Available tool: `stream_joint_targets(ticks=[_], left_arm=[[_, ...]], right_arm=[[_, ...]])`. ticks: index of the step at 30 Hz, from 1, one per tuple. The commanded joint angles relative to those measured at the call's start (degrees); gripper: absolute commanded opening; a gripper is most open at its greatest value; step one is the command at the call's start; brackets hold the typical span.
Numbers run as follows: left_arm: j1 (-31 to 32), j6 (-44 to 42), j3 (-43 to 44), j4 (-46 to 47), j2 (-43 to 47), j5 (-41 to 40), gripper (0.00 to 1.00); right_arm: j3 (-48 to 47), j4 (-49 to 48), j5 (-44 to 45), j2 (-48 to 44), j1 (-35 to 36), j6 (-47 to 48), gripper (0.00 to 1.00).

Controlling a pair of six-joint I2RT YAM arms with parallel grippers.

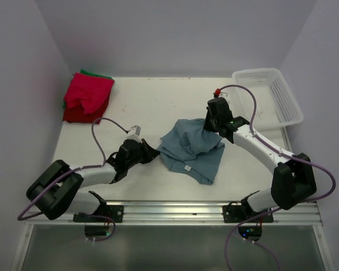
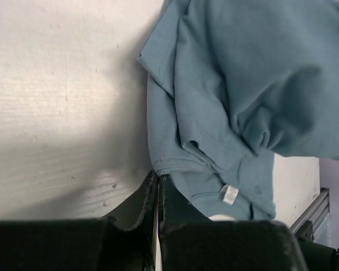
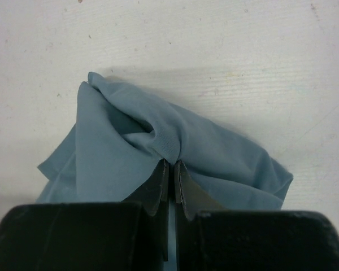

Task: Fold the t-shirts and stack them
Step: Flatten the tshirt out

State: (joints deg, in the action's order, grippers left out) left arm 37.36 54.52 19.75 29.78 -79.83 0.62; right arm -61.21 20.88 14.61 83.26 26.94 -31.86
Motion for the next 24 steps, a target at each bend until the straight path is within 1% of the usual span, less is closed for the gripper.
stream_joint_targets(ticks=[1,4,6,7,8,10,11,12,13,14,15,16,17,18,19,21,24], left_arm=[[-2.4,-4.2,0.6,-3.3,7.5,-3.4,0.0],[-3.7,-6.4,2.7,-7.5,11.6,-3.8,0.0],[-5.4,-9.4,5.1,-14.8,13.9,-4.3,0.0],[-5.8,-10.6,8.3,-18.1,17.0,-5.4,0.0],[-6.1,-12.0,9.9,-24.5,18.8,-8.1,0.0],[-6.7,-16.0,14.6,-29.6,24.4,-11.2,0.0],[-7.0,-18.5,16.2,-35.3,26.1,-13.4,0.0],[-7.7,-19.5,17.7,-37.1,27.5,-14.1,0.0],[-8.1,-20.7,21.2,-39.0,29.5,-14.6,0.0],[-8.4,-21.6,23.0,-42.3,30.3,-15.6,0.0],[-8.7,-23.3,25.0,-43.9,30.7,-16.0,0.0],[-8.7,-23.9,28.5,-45.4,31.0,-16.2,0.0],[-8.7,-24.5,30.1,-47.3,31.1,-15.7,0.0],[-8.7,-25.5,31.5,-48.2,31.1,-15.4,0.0],[-8.7,-25.8,34.1,-48.8,31.0,-15.1,0.0],[-8.8,-26.6,37.3,-50.1,30.7,-13.5,0.0],[-8.7,-27.1,40.1,-51.6,29.9,-11.7,0.0]], right_arm=[[0.9,-2.3,3.1,-3.2,-0.1,1.0,0.0],[1.4,-2.3,2.8,-3.1,-0.1,1.0,0.0],[1.5,-1.7,3.0,-2.9,-0.1,1.0,0.0],[1.5,-1.4,3.4,-2.8,-0.1,1.0,0.0],[1.7,-1.0,3.7,-2.8,0.0,1.0,0.0],[2.3,-0.2,4.5,-2.8,-0.1,0.7,0.0],[3.0,0.0,4.5,-2.8,-0.1,0.7,0.0],[3.3,0.4,4.7,-2.7,0.0,0.6,0.0],[3.6,0.8,5.2,-2.4,-0.1,0.4,0.0],[3.9,1.4,5.3,-1.4,-0.1,0.5,0.0],[3.8,3.4,5.0,-1.0,-0.1,0.5,0.04],[3.5,4.7,5.0,-0.4,0.0,0.4,0.2],[3.0,5.6,4.3,0.1,0.2,0.6,0.44],[3.1,5.7,3.9,-0.2,0.5,1.0,0.52],[3.5,4.9,3.1,-0.9,0.9,1.3,0.57],[5.0,0.9,-2.7,-3.6,1.7,2.5,0.66],[4.6,-1.5,-8.4,-5.8,2.2,2.6,0.69]])
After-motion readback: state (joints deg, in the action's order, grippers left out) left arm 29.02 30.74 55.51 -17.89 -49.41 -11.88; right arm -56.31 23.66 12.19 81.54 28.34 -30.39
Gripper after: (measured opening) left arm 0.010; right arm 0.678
